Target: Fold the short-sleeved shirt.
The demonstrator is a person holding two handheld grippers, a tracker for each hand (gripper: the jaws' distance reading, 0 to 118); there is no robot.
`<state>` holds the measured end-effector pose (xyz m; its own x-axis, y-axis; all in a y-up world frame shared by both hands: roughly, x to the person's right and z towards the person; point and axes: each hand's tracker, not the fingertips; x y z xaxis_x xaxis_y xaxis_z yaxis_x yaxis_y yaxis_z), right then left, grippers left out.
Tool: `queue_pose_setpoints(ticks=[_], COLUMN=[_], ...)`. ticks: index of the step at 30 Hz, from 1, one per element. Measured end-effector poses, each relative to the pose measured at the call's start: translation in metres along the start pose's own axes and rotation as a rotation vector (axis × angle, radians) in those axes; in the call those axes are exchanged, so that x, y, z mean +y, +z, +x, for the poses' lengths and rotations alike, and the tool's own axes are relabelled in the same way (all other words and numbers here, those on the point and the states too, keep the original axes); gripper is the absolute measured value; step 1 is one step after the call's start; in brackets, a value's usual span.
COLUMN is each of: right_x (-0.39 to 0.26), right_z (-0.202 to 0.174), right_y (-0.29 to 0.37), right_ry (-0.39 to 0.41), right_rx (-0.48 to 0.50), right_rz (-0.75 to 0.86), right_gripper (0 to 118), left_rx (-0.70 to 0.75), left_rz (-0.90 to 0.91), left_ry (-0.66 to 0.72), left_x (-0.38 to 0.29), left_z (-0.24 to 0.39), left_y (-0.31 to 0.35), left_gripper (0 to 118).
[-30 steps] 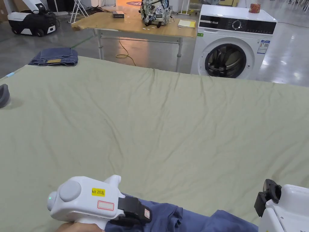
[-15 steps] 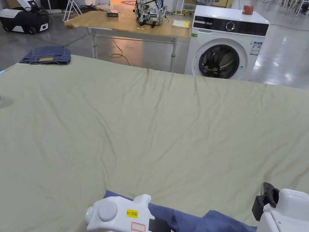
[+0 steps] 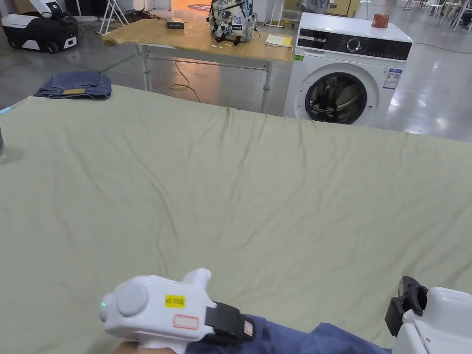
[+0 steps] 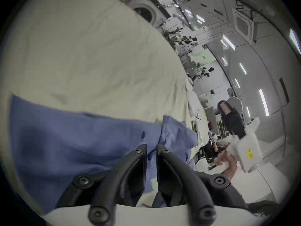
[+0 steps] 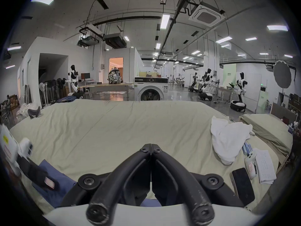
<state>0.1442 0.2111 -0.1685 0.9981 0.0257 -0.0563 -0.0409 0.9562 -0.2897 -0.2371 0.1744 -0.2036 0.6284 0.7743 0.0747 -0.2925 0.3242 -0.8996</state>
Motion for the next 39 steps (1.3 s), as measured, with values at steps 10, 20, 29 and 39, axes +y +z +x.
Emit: queue_pose_setpoints(ticks=[10,20,29,39], right_x=[0.008,0.011,0.012,0.01], right_z=[-0.008,-0.013,-0.013,-0.015], right_y=[-0.002,-0.002,-0.001,-0.002], right_ry=[0.011,0.013,0.008,0.016], right_rx=[0.021,0.027,0.018,0.025], right_rz=[0.025,0.04,0.04,0.034], right_gripper=[0,0,0,0], left_rx=[0.125,-0.18,-0.168,-0.224], left_rz=[0.107,0.081,0.086,0.186], left_ry=[0.047,0.156,0.256,0.114], left_x=[0.01,-0.02,-0.033,-0.019], left_z=[-0.082,-0.161,-0.172,-0.117], left_y=[0.118,0.078,0.037,0.086], left_gripper=[68,91,6,3])
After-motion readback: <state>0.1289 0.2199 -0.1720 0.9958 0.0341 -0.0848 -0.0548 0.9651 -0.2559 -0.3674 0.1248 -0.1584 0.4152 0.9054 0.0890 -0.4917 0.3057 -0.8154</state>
